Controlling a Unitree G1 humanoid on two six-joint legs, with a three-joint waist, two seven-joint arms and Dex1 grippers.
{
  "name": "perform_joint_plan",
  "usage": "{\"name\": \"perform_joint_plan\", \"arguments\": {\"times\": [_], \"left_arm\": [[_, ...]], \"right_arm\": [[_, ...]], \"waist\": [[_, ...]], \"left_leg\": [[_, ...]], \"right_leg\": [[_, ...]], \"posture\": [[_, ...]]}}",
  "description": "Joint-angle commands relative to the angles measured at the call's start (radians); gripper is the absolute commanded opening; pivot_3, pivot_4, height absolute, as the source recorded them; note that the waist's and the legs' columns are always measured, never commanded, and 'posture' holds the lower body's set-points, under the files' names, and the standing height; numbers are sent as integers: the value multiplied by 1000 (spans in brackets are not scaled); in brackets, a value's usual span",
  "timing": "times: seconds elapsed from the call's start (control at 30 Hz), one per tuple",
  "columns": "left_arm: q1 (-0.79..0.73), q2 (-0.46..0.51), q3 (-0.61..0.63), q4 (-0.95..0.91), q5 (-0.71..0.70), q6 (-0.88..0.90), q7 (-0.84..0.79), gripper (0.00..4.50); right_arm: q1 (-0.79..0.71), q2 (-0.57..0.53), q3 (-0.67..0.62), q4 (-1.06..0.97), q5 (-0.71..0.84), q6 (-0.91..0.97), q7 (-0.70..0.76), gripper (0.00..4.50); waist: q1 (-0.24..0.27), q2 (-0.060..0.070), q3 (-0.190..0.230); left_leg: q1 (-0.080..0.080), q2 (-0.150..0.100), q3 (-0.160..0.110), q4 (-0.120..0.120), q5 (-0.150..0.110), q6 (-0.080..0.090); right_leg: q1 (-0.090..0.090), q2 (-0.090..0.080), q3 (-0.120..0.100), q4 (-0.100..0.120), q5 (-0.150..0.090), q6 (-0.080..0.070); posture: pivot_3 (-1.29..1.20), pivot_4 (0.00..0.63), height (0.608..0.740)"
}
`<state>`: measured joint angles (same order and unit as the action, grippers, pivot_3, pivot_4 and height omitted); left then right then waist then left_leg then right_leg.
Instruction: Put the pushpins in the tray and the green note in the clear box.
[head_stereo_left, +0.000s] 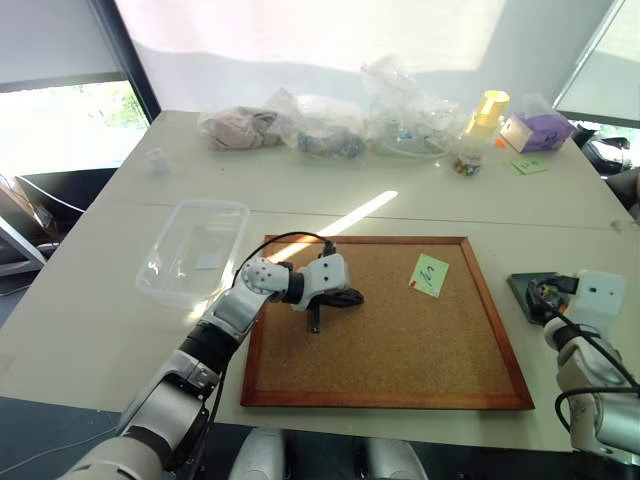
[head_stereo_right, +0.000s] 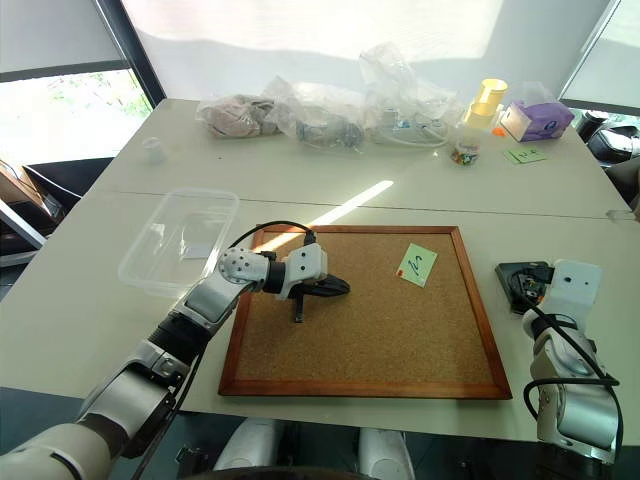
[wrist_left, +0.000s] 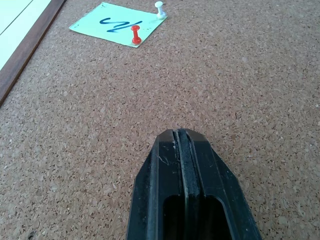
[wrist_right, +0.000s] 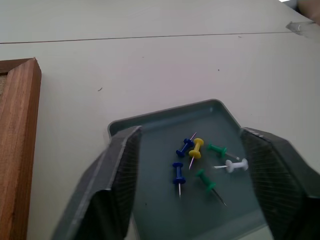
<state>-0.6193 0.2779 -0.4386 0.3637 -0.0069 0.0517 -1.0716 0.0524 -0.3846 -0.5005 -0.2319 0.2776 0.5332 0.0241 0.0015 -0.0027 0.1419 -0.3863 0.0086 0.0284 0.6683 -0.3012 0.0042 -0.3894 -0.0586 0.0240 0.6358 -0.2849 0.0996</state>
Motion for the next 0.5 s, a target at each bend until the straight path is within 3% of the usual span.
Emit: {"name": "perform_joint_plan", "arguments": {"times": [0.03, 0.27, 0.5], "left_arm": [[28, 14, -26, 51, 49, 22, 10, 0], [38, 15, -26, 44, 48, 27, 13, 0], [33, 15, -24, 46, 46, 25, 8, 0]], "right_arm": [[9, -4, -32, -41, -2, -19, 1, 4391], [61, 12, -40, -206, 44, -89, 57, 4391], [163, -32, 131, -364, 150, -24, 274, 4391]], "waist": [[0, 0, 0], [1, 0, 0], [1, -1, 0]], "left_leg": [[0, 0, 0, 0, 0, 0], [0, 0, 0, 0, 0, 0], [0, 0, 0, 0, 0, 0]], "right_leg": [[0, 0, 0, 0, 0, 0], [0, 0, 0, 0, 0, 0], [0, 0, 0, 0, 0, 0]], "posture": [[0, 150, 740], [0, 150, 740], [0, 150, 740]]}}
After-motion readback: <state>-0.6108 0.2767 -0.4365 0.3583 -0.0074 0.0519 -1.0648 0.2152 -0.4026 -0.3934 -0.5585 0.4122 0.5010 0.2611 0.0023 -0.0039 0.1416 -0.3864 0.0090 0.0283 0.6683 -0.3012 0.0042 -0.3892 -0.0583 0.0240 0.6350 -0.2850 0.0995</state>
